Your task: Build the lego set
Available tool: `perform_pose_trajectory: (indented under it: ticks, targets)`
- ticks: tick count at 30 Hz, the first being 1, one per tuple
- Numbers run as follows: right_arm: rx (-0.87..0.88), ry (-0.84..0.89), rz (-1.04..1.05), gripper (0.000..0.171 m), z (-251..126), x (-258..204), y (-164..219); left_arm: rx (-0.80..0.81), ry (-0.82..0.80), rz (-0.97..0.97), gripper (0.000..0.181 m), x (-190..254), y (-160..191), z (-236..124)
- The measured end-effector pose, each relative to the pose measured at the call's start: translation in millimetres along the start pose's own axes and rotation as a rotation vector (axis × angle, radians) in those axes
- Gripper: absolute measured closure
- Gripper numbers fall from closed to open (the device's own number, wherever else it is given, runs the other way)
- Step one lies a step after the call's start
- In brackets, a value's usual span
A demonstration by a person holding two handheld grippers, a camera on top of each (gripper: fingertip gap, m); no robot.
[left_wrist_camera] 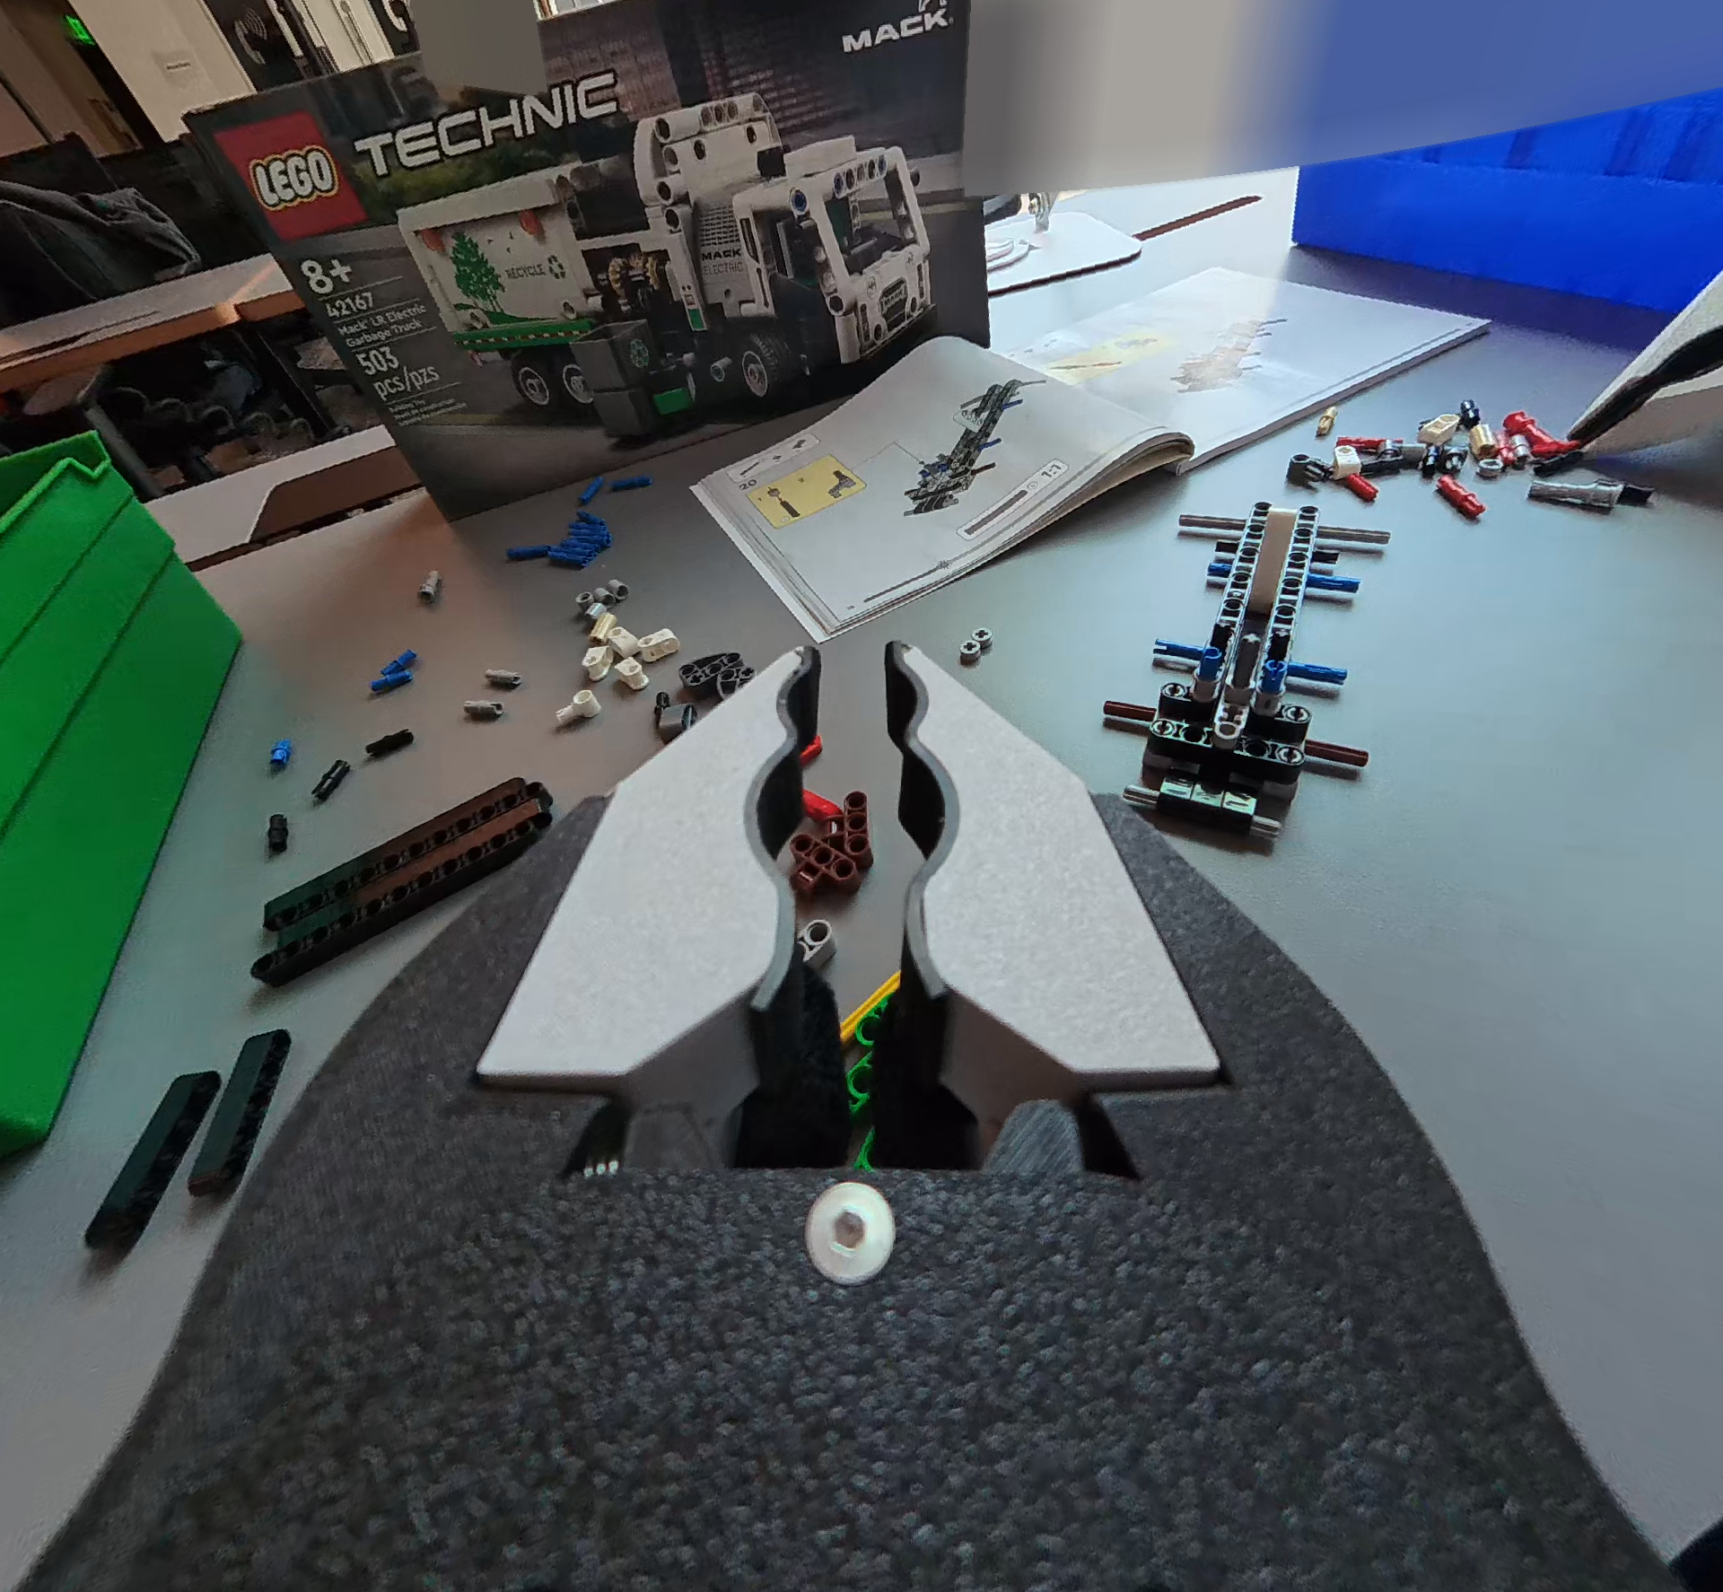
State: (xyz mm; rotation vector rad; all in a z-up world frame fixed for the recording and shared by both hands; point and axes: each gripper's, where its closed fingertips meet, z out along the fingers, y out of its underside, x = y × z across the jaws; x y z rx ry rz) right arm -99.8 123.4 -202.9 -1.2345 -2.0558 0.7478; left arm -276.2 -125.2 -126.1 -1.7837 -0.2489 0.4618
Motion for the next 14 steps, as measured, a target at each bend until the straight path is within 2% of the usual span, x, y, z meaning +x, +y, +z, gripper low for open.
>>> perform_pose_trajectory:
  ticks: [10,14]
  targets:
    - [0.081,0.013,-0.005,0.170,-8.6,-0.2,-9.6,0.018,0.004,0.008,0.169,1.1,-2.4,-1.7]
    - [0.157,-0.127,-0.021,0.170,-6.8,-16.3,-37.2,0.022,0.026,0.010,0.169,3.9,-3.0,-2.0]
